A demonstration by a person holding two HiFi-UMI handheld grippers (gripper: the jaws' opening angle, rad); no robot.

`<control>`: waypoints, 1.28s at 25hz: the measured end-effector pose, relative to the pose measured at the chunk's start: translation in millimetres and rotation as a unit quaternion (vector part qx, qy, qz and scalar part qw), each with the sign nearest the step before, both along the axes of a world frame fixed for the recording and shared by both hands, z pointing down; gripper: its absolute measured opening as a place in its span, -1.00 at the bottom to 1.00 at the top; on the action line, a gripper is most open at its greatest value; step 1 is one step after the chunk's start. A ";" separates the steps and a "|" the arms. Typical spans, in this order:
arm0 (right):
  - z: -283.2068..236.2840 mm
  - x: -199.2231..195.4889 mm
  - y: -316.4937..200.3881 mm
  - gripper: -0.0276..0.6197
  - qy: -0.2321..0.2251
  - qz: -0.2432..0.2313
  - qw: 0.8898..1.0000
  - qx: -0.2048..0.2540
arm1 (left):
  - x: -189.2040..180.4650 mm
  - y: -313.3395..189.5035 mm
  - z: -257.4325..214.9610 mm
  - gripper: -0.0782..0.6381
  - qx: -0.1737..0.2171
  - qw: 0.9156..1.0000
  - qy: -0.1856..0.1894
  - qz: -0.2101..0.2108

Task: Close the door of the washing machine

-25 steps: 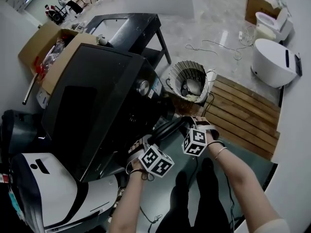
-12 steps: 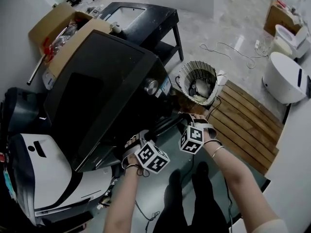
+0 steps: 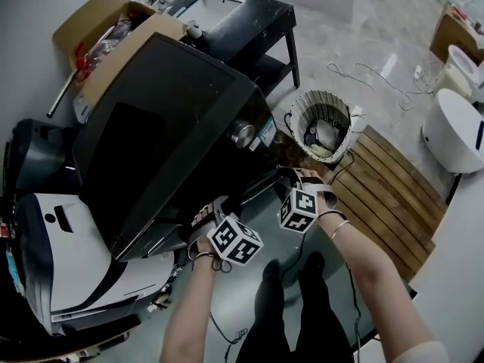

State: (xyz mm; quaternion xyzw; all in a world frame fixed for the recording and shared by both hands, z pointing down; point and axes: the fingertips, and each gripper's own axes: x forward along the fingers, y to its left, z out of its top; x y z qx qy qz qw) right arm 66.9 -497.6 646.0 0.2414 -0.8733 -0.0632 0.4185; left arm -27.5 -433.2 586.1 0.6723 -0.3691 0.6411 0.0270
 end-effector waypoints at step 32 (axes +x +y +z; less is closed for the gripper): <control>1.6 -35.3 -46.3 -0.48 0.004 -0.045 0.999 0.005 | -25.9 -36.4 3.6 -0.21 0.017 0.998 -0.002 -0.064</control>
